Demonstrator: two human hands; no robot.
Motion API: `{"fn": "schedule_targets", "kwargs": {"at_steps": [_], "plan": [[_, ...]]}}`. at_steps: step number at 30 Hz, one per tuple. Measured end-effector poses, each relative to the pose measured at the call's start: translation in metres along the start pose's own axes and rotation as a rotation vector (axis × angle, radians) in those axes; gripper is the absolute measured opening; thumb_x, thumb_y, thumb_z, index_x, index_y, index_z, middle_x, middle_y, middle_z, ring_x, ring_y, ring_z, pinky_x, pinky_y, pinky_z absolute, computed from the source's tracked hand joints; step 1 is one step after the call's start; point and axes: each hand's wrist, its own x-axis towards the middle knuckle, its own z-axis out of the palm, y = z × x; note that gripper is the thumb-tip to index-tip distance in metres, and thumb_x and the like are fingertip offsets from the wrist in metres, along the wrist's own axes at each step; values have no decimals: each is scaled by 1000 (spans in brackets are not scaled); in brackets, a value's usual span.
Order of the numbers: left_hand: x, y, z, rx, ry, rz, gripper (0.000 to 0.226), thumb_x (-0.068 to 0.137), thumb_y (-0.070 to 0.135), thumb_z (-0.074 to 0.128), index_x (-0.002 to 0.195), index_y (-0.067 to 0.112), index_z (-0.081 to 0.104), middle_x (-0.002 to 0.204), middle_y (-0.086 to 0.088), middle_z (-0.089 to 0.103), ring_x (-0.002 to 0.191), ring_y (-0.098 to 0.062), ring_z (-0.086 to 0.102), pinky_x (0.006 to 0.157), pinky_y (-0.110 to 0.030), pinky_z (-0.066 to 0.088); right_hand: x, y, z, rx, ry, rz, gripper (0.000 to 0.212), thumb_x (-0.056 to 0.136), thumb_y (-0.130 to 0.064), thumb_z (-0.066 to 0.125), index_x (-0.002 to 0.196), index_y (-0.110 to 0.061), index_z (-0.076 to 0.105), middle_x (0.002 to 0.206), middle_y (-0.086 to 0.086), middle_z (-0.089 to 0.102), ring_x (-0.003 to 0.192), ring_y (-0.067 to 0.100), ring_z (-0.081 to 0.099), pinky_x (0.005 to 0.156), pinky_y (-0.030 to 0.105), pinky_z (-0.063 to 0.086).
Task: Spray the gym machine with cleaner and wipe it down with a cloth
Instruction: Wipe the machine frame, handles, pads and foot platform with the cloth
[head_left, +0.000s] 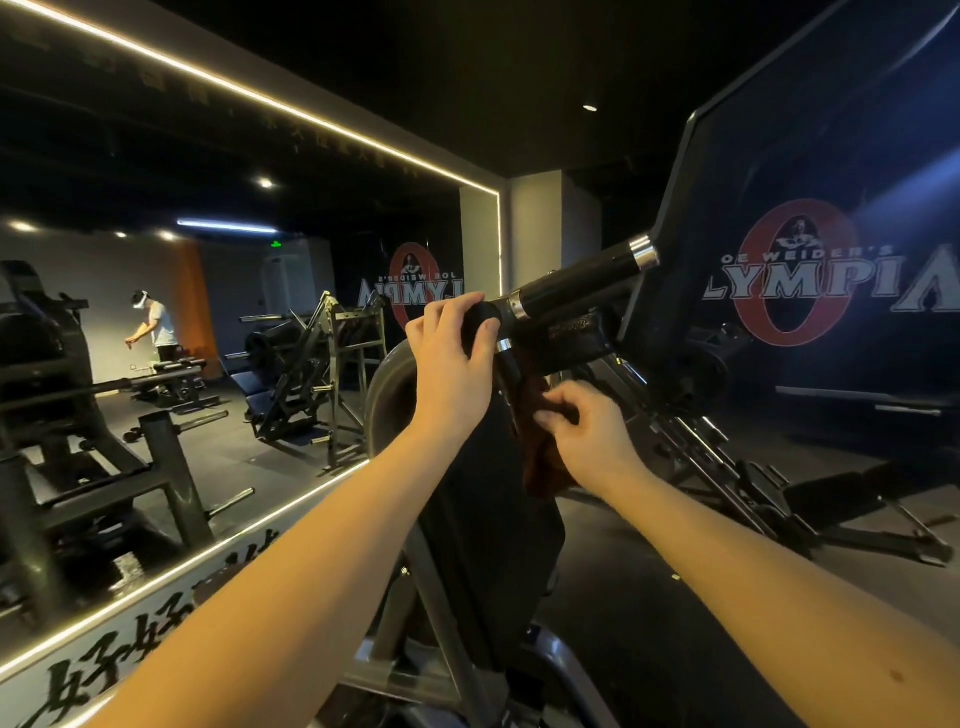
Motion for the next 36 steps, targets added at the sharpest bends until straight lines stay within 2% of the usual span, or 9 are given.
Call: {"fn": "schedule_targets", "kwargs": {"at_steps": [3, 5, 8, 12, 16, 22, 28, 34, 36], "plan": [[-1, 3, -1, -18, -5, -11, 35, 105, 30, 56, 139, 28, 55, 132, 8, 49, 128, -11, 30, 105, -32, 34, -25, 19, -14, -20, -127, 112, 18, 100, -16, 63, 102, -33, 66, 109, -10, 64, 101, -1, 63, 90, 24, 52], [-1, 2, -1, -28, -10, -16, 35, 105, 31, 56, 140, 30, 54, 133, 9, 48, 130, -11, 30, 107, -36, 37, -27, 22, -23, -32, -165, 157, 18, 101, -16, 61, 108, -32, 66, 110, -11, 64, 103, 3, 62, 87, 22, 51], [-1, 0, -1, -25, -20, -21, 35, 105, 33, 56, 139, 32, 54, 131, 13, 47, 128, -10, 30, 108, -47, 43, 1, -2, -27, 120, -3, 127, 26, 103, -19, 58, 124, -33, 60, 116, -16, 58, 106, 2, 57, 91, 25, 49], [0, 0, -4, 18, -30, -9, 35, 105, 32, 56, 140, 30, 55, 128, 13, 47, 125, -10, 31, 108, -44, 41, 37, -46, -4, 169, 0, 37, 20, 102, -18, 60, 114, -35, 58, 114, -15, 60, 102, -1, 56, 80, 17, 43], [0, 1, -3, 30, -12, -5, 35, 105, 31, 56, 139, 29, 55, 127, 13, 47, 126, -10, 31, 107, -39, 38, 28, -32, 12, 118, 42, -17, 15, 101, -18, 63, 106, -32, 60, 111, -13, 64, 109, 3, 59, 85, 19, 43], [0, 1, -4, 33, -20, -8, 35, 105, 31, 56, 140, 28, 55, 128, 8, 49, 125, -13, 33, 103, -32, 32, 24, -20, 10, 40, 56, -50, 12, 100, -20, 63, 104, -31, 64, 110, -13, 67, 111, 6, 61, 83, 17, 44], [2, -2, -4, 10, -33, -18, 36, 104, 31, 57, 140, 28, 56, 133, 6, 49, 128, -15, 33, 105, -33, 34, -4, -1, 1, -14, -8, -41, 21, 102, -12, 59, 109, -31, 67, 111, -18, 64, 104, -5, 58, 85, 15, 45], [2, 0, -3, 8, -27, -12, 34, 104, 30, 57, 138, 30, 55, 130, 8, 49, 127, -16, 34, 109, -43, 38, -16, 5, -28, -274, -237, 53, 25, 101, -14, 61, 104, -39, 64, 110, -18, 60, 107, 0, 58, 100, 30, 51], [2, -1, -2, 10, -25, -1, 33, 104, 30, 57, 138, 30, 55, 128, 10, 48, 126, -15, 33, 109, -46, 39, 2, -7, -36, -268, -159, 30, 23, 101, -15, 61, 110, -36, 64, 117, -14, 61, 114, 7, 58, 103, 35, 49]]}}
